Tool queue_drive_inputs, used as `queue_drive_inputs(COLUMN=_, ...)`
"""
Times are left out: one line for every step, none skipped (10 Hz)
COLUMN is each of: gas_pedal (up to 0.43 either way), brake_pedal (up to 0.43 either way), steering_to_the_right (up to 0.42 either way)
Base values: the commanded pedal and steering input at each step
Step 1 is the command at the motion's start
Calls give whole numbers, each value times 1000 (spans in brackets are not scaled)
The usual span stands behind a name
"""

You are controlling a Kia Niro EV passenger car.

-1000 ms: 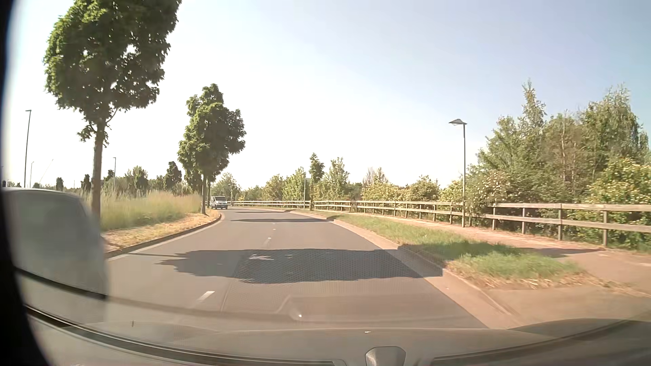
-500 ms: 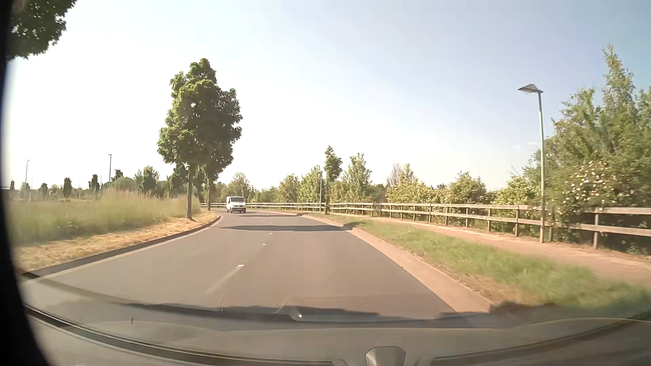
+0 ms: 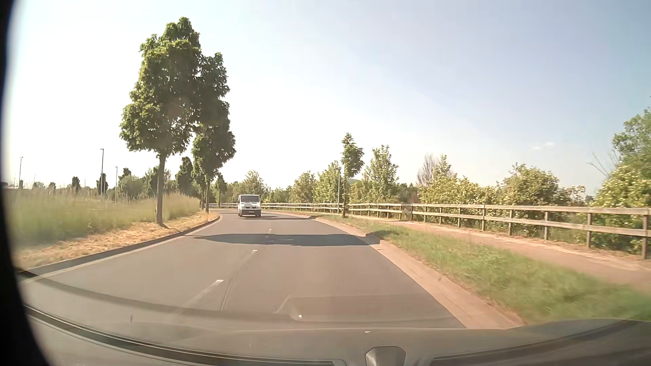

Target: Follow the waypoints while adhering to traffic rules and regulations

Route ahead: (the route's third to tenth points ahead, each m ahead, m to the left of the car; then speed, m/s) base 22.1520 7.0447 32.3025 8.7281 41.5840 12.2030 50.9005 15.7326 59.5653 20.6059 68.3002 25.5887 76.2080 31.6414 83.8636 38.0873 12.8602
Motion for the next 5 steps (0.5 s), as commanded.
queue_drive_inputs(gas_pedal=169, brake_pedal=6, steering_to_the_right=-39)
queue_drive_inputs(gas_pedal=169, brake_pedal=6, steering_to_the_right=-41)
queue_drive_inputs(gas_pedal=169, brake_pedal=6, steering_to_the_right=-41)
queue_drive_inputs(gas_pedal=169, brake_pedal=6, steering_to_the_right=-42)
queue_drive_inputs(gas_pedal=169, brake_pedal=6, steering_to_the_right=-42)
